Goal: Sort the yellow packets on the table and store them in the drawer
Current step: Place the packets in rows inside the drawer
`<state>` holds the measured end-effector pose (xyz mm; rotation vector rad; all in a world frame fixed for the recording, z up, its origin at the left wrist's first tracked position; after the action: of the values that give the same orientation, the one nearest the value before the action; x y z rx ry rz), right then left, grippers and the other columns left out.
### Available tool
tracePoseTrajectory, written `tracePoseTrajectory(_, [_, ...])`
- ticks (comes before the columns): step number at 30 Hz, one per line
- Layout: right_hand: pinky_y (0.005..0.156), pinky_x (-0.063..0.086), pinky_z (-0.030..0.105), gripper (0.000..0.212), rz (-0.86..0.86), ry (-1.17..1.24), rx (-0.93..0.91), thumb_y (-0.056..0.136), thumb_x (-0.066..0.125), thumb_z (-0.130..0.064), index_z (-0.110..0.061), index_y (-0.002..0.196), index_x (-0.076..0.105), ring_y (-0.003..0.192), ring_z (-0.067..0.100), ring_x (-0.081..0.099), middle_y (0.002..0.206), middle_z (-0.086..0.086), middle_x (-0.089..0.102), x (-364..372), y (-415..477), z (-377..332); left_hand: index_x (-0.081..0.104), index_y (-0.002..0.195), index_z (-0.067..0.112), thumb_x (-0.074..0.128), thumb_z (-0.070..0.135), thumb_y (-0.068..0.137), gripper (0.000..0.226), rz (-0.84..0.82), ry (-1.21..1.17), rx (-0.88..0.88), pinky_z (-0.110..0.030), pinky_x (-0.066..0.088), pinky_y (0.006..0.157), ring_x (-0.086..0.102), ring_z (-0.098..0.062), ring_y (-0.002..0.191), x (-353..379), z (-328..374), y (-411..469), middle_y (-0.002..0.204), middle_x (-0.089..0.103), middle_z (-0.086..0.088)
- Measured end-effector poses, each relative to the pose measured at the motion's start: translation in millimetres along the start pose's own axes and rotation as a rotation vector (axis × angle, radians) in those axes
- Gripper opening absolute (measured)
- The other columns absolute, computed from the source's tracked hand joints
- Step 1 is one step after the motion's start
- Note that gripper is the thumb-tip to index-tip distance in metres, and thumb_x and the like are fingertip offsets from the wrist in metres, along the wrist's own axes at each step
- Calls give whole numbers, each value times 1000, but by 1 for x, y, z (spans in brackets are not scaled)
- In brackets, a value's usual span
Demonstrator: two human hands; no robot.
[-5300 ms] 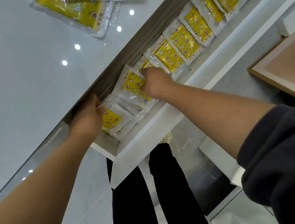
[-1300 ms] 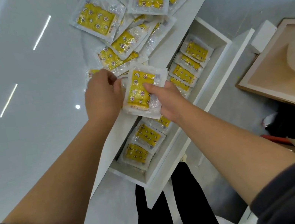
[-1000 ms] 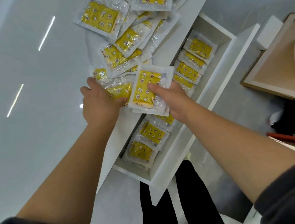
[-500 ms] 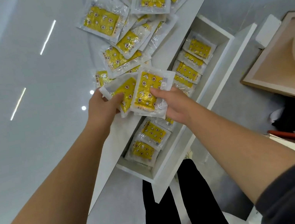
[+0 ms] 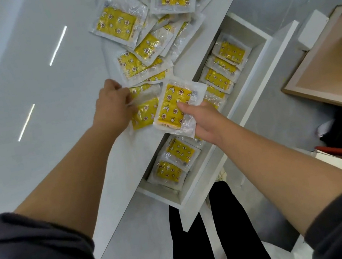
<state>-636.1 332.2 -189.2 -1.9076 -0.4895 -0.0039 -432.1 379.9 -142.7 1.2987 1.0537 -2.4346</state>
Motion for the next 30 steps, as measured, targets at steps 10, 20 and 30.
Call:
tracePoseTrajectory(10, [97, 48, 54, 70, 104, -39, 87, 71, 80, -38, -11, 129, 53, 116, 29, 59, 129, 12, 60, -23, -12, 25, 45, 113, 21, 71, 13, 83, 40, -239, -762, -353, -35, 54, 80, 64, -21, 94, 71, -11, -78, 105, 64, -6])
tracePoseTrajectory(20, [92, 52, 49, 19, -31, -146, 85, 95, 55, -12, -10, 112, 62, 108, 29, 65, 117, 13, 67, -60, -24, -24, 63, 102, 15, 68, 19, 87, 17, -339, -851, -289, -34, 55, 79, 68, -19, 88, 98, 66, -80, 99, 70, -3])
tracePoseTrajectory(30, [87, 56, 45, 28, 53, -754, 68, 86, 70, -17, -13, 112, 62, 95, 23, 71, 108, 6, 72, -144, 69, -172, 59, 118, 9, 61, 12, 92, 26, -141, -1179, -775, -38, 51, 90, 65, -21, 93, 196, 95, -46, 110, 66, -6])
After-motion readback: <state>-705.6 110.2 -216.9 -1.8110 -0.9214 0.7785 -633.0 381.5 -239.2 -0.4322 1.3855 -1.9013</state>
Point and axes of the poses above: each hand's wrist, its own y-axis towards the middle knuckle, its own x-axis out of the palm, z = x × y, the point moved 10 cm from there along y, towards the middle knuckle
